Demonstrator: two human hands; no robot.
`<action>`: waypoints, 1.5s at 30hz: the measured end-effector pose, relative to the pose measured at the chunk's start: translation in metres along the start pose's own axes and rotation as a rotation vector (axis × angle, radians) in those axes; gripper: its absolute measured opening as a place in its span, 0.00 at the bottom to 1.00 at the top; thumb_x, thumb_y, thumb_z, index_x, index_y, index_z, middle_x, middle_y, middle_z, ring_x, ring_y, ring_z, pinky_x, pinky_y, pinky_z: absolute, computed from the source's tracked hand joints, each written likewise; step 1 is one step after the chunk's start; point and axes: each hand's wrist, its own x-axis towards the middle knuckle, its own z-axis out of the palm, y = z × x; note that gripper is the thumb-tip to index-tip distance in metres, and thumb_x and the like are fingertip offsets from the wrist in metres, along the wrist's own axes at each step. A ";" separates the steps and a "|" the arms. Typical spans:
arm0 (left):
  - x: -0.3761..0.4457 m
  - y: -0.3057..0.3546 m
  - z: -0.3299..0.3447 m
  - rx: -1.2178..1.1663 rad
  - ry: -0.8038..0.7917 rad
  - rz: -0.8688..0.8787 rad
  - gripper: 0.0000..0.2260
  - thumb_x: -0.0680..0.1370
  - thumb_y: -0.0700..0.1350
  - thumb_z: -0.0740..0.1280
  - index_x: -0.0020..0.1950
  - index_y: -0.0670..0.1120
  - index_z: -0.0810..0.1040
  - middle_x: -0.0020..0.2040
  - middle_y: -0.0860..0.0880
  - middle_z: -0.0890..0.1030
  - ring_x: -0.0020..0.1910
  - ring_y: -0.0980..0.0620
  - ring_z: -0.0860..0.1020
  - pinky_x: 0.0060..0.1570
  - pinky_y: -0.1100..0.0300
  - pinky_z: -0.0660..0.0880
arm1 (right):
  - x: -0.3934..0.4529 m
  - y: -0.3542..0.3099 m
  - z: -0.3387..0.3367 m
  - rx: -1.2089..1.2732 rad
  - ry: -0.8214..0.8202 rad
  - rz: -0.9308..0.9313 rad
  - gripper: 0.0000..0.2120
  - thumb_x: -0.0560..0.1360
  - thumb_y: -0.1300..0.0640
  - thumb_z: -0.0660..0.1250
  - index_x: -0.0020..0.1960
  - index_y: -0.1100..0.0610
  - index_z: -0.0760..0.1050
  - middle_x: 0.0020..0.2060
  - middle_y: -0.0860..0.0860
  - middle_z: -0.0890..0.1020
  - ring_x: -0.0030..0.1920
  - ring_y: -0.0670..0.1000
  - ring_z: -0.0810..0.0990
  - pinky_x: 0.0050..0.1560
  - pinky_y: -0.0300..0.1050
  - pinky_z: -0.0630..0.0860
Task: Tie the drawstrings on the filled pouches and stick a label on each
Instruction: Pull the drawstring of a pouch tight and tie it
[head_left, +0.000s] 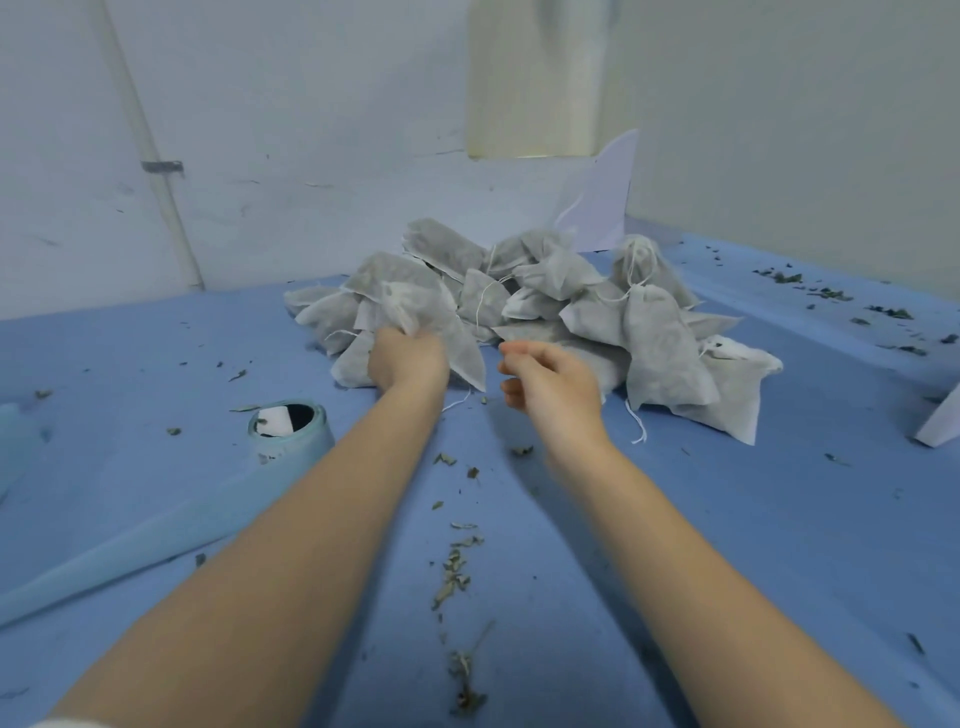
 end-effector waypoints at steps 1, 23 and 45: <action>-0.008 0.003 -0.003 0.031 0.004 0.074 0.07 0.78 0.41 0.59 0.48 0.40 0.75 0.52 0.37 0.79 0.53 0.38 0.76 0.50 0.50 0.72 | -0.002 -0.001 0.002 -0.017 -0.004 -0.019 0.10 0.76 0.63 0.63 0.42 0.49 0.77 0.37 0.46 0.79 0.32 0.41 0.76 0.44 0.40 0.77; -0.090 0.000 -0.129 0.470 -0.448 0.620 0.14 0.68 0.51 0.62 0.51 0.51 0.65 0.37 0.53 0.75 0.38 0.53 0.74 0.36 0.56 0.70 | -0.065 -0.018 0.002 -0.107 -0.412 -0.220 0.10 0.77 0.52 0.66 0.46 0.56 0.84 0.43 0.53 0.86 0.46 0.51 0.85 0.51 0.48 0.79; -0.087 -0.025 -0.130 0.605 -0.441 0.725 0.15 0.74 0.48 0.63 0.60 0.49 0.70 0.52 0.50 0.76 0.48 0.50 0.75 0.44 0.56 0.72 | -0.061 -0.012 -0.002 -0.787 -0.460 -0.570 0.07 0.74 0.49 0.69 0.37 0.43 0.75 0.41 0.44 0.77 0.41 0.38 0.74 0.44 0.27 0.67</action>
